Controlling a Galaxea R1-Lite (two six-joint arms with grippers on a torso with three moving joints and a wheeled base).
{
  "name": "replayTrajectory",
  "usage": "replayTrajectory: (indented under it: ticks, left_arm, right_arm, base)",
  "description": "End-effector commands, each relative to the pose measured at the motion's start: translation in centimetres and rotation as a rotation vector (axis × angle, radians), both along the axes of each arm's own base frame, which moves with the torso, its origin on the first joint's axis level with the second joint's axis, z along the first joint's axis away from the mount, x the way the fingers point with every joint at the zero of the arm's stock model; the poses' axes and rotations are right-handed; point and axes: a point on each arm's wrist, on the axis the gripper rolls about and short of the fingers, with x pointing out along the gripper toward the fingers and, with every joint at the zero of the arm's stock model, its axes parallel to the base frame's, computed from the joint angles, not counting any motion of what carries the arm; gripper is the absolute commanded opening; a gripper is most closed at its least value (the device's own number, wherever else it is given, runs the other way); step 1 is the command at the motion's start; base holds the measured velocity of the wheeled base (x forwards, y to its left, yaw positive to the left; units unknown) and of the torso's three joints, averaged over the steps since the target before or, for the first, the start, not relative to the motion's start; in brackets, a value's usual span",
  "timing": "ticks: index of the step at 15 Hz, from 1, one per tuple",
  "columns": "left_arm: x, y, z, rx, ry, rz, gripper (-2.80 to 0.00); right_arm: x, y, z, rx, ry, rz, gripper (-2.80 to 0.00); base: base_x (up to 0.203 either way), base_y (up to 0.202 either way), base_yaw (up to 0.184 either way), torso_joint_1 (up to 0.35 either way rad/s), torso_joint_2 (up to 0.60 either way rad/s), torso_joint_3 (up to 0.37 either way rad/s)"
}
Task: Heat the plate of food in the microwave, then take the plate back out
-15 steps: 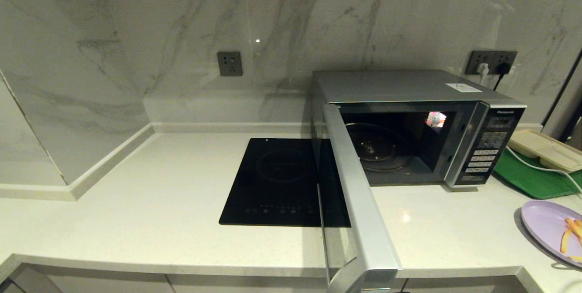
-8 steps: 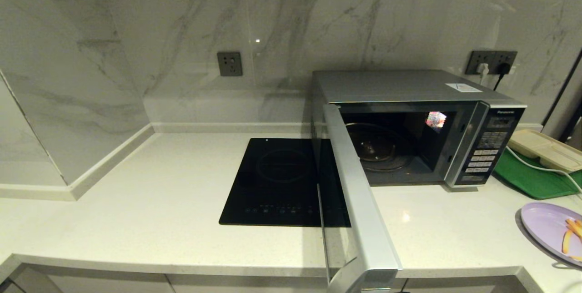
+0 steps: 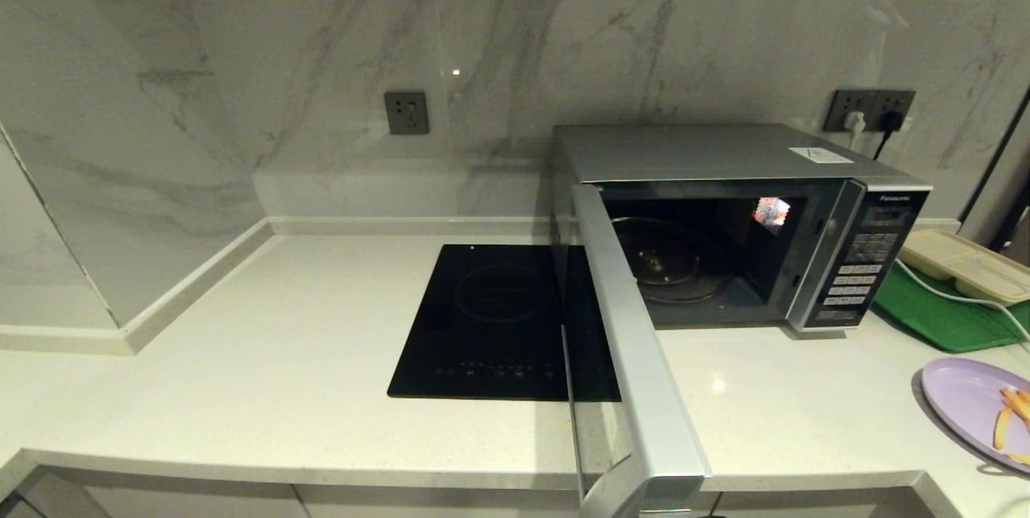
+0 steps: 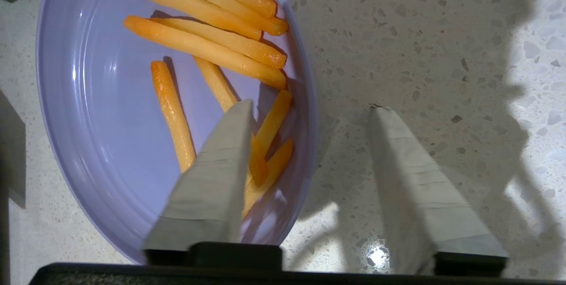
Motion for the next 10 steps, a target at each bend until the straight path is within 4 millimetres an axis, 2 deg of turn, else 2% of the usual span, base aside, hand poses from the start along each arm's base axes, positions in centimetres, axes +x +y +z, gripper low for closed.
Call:
replayTrajectory:
  ticks: [1,3,6,8,10]
  left_arm:
    - [0.0,0.0,0.0,0.0,0.001,0.0,-2.8]
    - [0.0,0.0,0.0,0.0,-0.001,0.001,-2.8]
    - [0.0,0.0,0.0,0.0,-0.001,0.0,-2.8]
    - [0.0,0.0,0.0,0.0,-0.002,0.0,-2.8]
    - [0.0,0.0,0.0,0.0,-0.001,0.0,-2.8]
  right_arm:
    - [-0.1,0.1,1.0,-0.02,-0.022,0.0,0.0]
    - [-0.3,0.6,3.2,-0.053,-0.077,0.028,0.0]
    - [-1.2,2.7,8.2,-0.124,-0.168,0.113,0.0]
    - [-2.1,5.9,10.9,-0.093,-0.179,0.25,0.0]
    - [-2.6,10.4,13.0,0.012,-0.173,0.445,0.0]
  base:
    - [0.0,0.0,0.0,0.0,0.0,0.0]
    - [0.0,0.0,0.0,0.0,0.0,0.0]
    - [0.0,0.0,0.0,0.0,0.0,0.0]
    - [0.0,0.0,0.0,0.0,0.0,0.0]
    - [0.0,0.0,0.0,0.0,0.0,0.0]
